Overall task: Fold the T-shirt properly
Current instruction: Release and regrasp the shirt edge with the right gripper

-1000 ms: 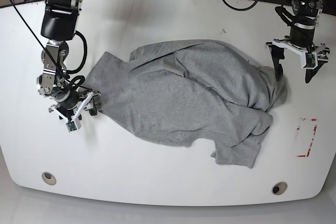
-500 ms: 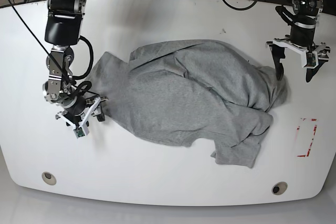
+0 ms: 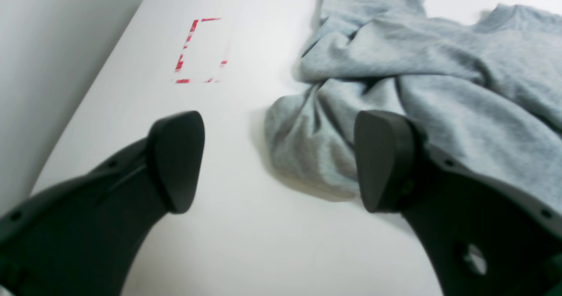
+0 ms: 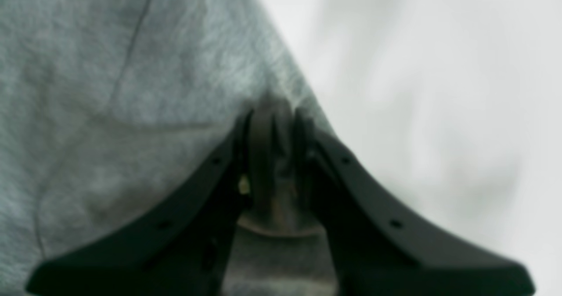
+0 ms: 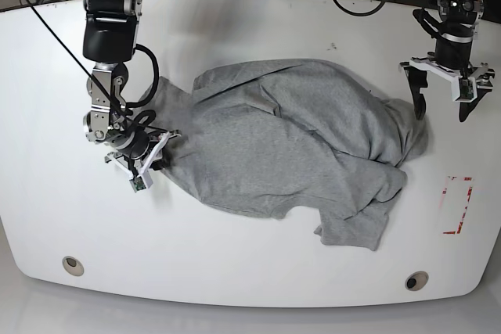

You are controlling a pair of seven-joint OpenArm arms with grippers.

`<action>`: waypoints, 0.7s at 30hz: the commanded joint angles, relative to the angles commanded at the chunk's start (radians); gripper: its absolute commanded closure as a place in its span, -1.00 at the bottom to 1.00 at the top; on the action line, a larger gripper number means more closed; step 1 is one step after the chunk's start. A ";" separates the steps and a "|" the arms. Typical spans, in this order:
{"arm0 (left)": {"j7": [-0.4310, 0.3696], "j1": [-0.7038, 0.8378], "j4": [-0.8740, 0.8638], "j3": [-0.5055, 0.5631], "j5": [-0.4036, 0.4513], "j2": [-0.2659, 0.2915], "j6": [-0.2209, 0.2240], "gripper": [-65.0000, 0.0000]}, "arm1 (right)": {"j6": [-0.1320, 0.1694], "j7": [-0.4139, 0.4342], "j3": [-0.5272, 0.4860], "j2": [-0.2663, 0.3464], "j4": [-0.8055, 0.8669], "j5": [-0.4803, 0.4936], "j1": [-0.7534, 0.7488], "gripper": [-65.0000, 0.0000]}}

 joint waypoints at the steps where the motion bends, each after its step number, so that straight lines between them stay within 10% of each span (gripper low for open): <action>1: 0.002 -0.001 -0.001 0.001 0.000 0.001 0.000 -0.54 | 0.001 0.002 0.004 -0.009 -0.010 -0.001 -0.006 0.77; 21: 0.005 -0.002 -0.007 0.019 0.003 0.005 -0.011 -0.55 | 0.020 -0.081 0.124 0.057 0.072 0.031 -0.093 0.40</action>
